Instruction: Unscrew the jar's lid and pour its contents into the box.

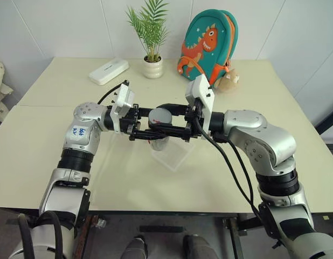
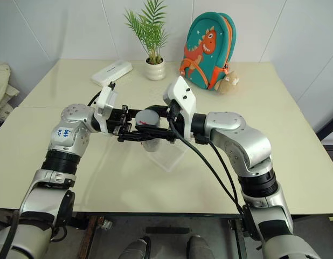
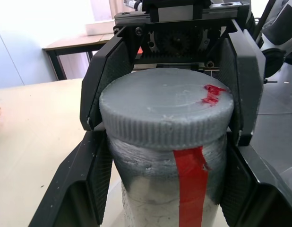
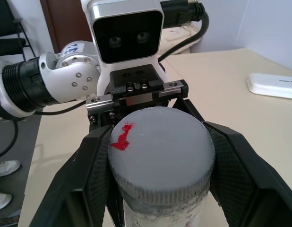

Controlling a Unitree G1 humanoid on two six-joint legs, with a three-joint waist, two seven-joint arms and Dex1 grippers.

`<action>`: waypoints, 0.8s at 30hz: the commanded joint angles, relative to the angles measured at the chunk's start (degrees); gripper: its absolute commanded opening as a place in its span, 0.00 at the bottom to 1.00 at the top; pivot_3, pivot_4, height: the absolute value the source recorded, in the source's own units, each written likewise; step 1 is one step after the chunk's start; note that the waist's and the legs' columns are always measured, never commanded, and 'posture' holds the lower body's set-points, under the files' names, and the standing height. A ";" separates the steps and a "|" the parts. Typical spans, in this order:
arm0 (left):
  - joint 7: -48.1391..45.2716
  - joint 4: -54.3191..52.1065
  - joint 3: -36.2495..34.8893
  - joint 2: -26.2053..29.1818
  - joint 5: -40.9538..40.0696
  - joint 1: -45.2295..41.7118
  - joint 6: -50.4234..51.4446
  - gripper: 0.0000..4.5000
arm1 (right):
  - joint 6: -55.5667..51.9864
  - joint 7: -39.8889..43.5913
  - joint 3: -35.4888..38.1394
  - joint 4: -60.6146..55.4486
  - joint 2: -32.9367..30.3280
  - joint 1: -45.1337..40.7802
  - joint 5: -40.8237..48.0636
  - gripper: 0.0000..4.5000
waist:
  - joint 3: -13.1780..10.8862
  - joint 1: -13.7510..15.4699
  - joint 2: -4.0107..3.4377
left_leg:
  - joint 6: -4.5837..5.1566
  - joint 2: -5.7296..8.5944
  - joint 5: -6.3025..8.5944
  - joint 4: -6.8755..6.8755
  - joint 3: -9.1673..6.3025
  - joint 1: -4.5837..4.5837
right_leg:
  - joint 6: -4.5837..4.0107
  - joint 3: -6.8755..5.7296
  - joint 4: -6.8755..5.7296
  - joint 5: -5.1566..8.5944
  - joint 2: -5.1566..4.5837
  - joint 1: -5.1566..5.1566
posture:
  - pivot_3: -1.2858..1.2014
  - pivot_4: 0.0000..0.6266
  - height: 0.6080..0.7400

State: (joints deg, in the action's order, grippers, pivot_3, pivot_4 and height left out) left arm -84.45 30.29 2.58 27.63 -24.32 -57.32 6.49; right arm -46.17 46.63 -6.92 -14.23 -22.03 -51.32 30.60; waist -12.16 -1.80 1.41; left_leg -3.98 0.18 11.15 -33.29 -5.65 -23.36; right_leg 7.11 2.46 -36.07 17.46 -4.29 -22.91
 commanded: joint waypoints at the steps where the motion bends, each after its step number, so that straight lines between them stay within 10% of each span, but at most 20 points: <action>1: 1.64 8.04 -0.30 0.76 3.60 -1.32 -1.32 0.57 | 4.31 9.46 0.41 -5.79 2.80 -3.94 8.56 0.57 | 0.00 0.05 0.00 | 0.00 0.00 0.00 0.00 0.00 -0.01 | 0.00 0.00 0.01 0.00 0.00 0.00 | 0.52 0.24 1.00; 11: 0.59 13.54 0.33 -0.67 3.62 -4.25 -3.87 0.57 | 5.09 9.81 -0.42 -4.52 3.00 -3.85 7.01 0.57 | 0.00 -0.02 0.00 | 0.01 0.00 0.01 0.00 0.00 -0.04 | 0.01 0.00 0.00 0.00 0.00 -0.04 | 0.52 0.24 1.00; 17: 0.59 12.67 0.32 -1.30 3.13 -4.11 -4.29 0.57 | 4.32 8.03 -0.20 -4.53 2.98 -3.80 5.68 1.00 | 0.00 -0.04 0.00 | 0.01 0.00 0.01 -0.01 0.00 -0.04 | 0.01 0.00 -0.04 0.00 0.00 -0.05 | 0.52 0.24 1.00; 24: -0.18 10.81 -0.43 -1.24 1.79 -3.11 -3.10 0.57 | 4.93 5.63 1.22 -3.76 2.30 -4.24 3.49 1.00 | 0.00 -0.01 0.00 | 0.01 0.00 0.01 -0.08 0.00 -0.07 | 0.02 0.00 -0.07 0.00 0.00 -0.06 | 0.52 0.24 1.00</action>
State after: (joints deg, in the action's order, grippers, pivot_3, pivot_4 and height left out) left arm -85.52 39.58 2.77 25.75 -24.20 -61.32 1.90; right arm -44.86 49.62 -5.84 -11.00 -21.23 -51.88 30.57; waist -12.16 -1.81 1.41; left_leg -3.98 0.18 11.16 -33.37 -5.65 -23.44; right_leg 7.13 2.46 -36.16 17.46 -4.28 -22.98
